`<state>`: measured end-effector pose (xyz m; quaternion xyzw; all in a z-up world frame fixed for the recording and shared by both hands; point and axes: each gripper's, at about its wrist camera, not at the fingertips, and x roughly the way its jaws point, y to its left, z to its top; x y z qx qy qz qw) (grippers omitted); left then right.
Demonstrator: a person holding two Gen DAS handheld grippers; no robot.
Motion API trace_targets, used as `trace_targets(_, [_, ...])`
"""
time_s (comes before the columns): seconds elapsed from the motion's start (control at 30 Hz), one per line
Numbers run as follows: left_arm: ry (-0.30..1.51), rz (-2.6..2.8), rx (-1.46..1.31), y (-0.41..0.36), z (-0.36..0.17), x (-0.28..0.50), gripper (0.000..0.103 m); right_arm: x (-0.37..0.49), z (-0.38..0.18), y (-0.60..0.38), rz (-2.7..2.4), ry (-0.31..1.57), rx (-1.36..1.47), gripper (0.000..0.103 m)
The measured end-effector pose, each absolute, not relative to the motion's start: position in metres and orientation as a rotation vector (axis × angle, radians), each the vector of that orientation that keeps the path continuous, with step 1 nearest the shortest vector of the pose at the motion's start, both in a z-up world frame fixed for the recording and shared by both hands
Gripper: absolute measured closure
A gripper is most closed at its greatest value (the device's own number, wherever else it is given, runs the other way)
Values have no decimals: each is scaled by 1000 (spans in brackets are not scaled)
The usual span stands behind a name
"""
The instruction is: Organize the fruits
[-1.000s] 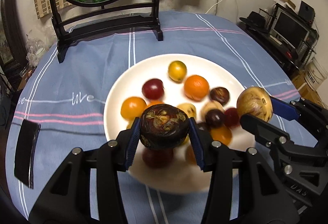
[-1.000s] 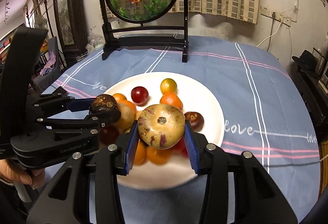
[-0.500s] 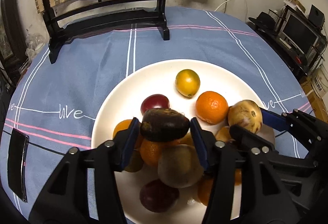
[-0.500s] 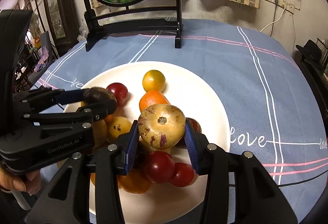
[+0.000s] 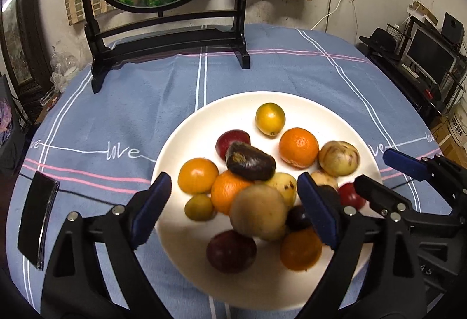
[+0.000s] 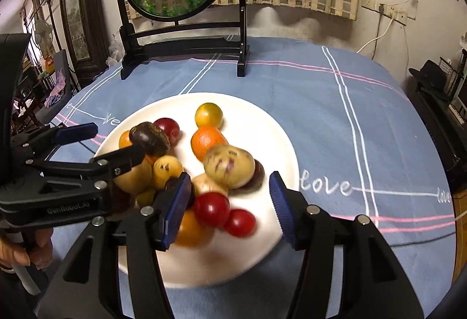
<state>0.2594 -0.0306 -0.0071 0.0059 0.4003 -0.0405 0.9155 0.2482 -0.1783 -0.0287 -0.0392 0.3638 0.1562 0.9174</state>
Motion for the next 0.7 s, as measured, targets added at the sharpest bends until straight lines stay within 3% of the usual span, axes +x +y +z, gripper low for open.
trace_targets(0.7, [811, -75, 11, -28, 1, 129, 4, 126, -42, -200, 220, 763, -78, 41])
